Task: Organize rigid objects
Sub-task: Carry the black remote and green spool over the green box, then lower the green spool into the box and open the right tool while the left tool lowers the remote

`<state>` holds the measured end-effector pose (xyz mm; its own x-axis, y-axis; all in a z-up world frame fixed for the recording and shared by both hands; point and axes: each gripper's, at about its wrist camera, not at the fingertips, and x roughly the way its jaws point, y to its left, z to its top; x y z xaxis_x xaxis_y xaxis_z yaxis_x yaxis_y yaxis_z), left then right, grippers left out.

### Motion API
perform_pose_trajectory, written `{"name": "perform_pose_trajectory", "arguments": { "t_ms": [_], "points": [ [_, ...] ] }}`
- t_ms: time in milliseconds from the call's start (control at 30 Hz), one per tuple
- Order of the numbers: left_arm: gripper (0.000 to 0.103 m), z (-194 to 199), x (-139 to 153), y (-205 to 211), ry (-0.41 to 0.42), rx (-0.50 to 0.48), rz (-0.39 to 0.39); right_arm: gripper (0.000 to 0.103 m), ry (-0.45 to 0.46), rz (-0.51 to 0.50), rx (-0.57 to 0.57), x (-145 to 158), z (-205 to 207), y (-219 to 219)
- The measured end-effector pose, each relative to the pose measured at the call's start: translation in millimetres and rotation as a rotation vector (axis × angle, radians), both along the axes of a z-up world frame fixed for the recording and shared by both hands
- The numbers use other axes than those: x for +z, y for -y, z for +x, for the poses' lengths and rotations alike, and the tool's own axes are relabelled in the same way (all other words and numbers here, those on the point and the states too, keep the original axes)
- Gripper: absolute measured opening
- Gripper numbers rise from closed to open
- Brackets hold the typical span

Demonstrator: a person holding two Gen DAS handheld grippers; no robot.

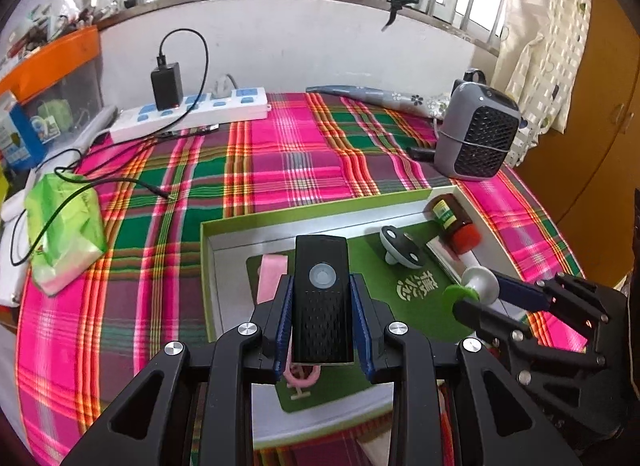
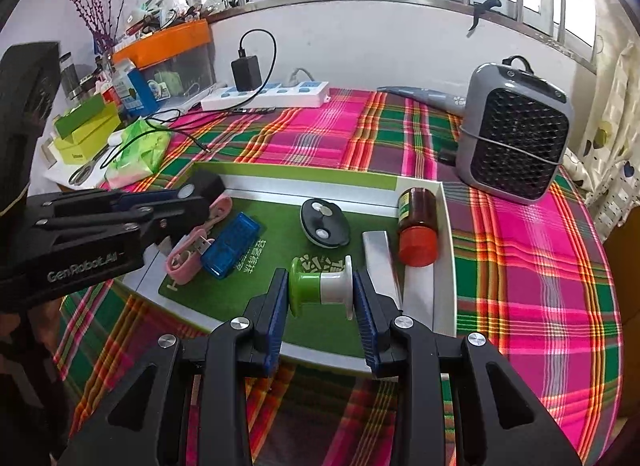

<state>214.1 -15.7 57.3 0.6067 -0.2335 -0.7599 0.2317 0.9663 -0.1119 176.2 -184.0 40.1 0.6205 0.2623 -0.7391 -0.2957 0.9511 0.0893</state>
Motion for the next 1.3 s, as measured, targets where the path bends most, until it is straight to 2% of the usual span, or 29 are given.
{"name": "perform_pose_trajectory", "arguments": {
  "t_ms": [567, 1300],
  "points": [
    [0.026, 25.6, -16.0, 4.5, -0.028, 0.002, 0.017, 0.034, -0.034, -0.022, 0.025, -16.6, 9.6, -9.5],
    [0.027, 40.8, -25.2, 19.3, -0.041, -0.017, 0.055, 0.034, 0.031, -0.088, 0.040, -17.6, 7.6, -21.9]
  ]
}}
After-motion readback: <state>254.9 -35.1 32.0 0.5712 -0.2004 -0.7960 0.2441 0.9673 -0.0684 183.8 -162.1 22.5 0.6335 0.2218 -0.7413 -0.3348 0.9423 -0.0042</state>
